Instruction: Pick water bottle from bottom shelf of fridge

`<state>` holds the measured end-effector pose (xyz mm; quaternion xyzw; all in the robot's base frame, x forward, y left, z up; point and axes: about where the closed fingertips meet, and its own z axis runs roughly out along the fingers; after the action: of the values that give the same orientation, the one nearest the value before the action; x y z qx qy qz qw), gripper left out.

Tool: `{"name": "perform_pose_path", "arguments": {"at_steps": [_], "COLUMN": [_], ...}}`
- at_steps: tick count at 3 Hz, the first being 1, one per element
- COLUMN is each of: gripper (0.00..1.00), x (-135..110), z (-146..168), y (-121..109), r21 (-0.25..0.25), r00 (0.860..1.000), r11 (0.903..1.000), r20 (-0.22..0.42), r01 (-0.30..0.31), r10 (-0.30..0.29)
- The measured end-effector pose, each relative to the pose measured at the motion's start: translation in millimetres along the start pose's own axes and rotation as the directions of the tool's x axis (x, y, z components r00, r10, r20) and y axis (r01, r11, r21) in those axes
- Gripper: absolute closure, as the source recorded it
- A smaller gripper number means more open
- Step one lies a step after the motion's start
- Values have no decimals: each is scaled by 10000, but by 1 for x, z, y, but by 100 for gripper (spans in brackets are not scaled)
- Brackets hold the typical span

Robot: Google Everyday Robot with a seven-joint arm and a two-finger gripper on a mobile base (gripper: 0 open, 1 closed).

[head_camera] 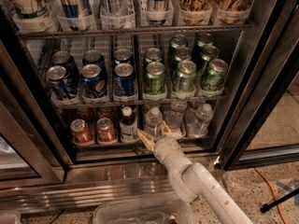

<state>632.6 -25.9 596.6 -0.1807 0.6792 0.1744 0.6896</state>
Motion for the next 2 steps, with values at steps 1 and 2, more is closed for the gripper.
{"name": "perform_pose_path", "arguments": {"at_steps": [1,2], "gripper": [27,45], "x": [2,2], "z": [7,7], "y": [-1,-1], "r21": [12,12], "r00": [10000,10000], "r11": [10000,10000], "r20": [-32,-32], "r01": [-2,-2], "r10": [2,2]}}
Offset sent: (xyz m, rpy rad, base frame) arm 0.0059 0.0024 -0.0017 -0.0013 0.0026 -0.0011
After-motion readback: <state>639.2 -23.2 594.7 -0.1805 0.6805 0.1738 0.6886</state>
